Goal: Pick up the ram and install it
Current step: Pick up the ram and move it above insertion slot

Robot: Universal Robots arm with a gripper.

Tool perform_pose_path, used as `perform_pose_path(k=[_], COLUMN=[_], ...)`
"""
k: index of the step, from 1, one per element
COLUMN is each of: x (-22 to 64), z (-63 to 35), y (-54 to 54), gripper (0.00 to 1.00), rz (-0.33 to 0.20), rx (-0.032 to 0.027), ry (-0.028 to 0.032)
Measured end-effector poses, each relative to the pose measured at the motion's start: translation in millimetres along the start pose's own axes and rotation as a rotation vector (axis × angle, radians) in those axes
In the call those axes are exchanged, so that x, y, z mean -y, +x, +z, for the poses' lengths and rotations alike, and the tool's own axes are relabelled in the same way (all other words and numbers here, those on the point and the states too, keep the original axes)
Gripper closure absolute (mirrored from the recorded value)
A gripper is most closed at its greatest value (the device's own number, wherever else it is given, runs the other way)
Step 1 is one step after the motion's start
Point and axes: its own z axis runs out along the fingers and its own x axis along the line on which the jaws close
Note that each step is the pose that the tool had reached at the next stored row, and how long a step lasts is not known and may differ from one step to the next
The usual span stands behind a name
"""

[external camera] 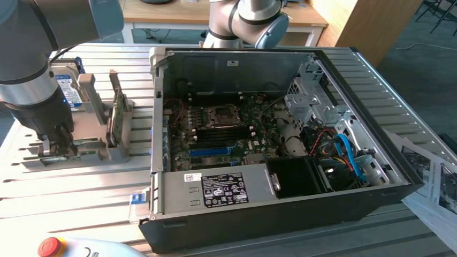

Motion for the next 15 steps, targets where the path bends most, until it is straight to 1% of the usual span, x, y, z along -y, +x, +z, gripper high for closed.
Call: perform_pose_path(k=[9, 15], x=[0.0, 0.0], z=[0.0, 0.0], y=[0.0, 0.0], gripper=[0.88, 0.88], rz=[0.001, 0.010], rx=[0.0001, 0.0005], ry=[0.0000, 0.0003])
